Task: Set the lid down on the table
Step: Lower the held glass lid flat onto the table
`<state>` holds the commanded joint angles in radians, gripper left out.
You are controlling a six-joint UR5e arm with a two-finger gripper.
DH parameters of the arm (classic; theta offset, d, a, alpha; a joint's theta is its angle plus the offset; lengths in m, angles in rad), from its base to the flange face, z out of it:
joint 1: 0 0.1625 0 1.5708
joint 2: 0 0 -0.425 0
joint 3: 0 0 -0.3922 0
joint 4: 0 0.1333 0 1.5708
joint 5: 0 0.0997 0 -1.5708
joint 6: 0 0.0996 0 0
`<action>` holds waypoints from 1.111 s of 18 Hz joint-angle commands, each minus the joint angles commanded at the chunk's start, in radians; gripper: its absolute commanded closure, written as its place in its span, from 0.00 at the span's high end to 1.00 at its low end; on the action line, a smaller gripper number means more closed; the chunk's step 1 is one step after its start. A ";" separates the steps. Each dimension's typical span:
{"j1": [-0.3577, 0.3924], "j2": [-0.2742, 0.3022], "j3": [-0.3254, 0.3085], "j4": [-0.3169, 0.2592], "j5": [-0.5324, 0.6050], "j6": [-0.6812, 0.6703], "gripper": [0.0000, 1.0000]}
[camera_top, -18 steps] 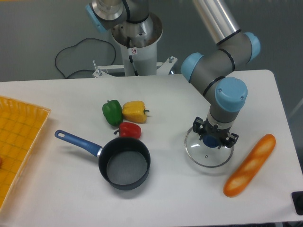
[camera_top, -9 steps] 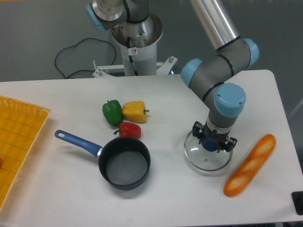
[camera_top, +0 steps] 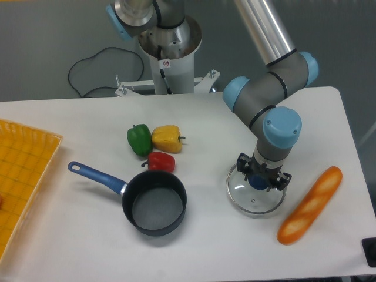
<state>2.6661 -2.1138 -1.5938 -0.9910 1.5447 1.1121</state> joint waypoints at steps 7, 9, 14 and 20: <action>-0.003 -0.005 0.000 0.000 -0.002 -0.012 0.50; -0.003 -0.008 -0.003 0.000 -0.002 -0.014 0.50; -0.003 -0.008 -0.003 0.002 -0.002 -0.014 0.52; -0.003 -0.009 -0.005 0.002 -0.002 -0.012 0.61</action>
<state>2.6630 -2.1230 -1.5984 -0.9894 1.5432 1.0999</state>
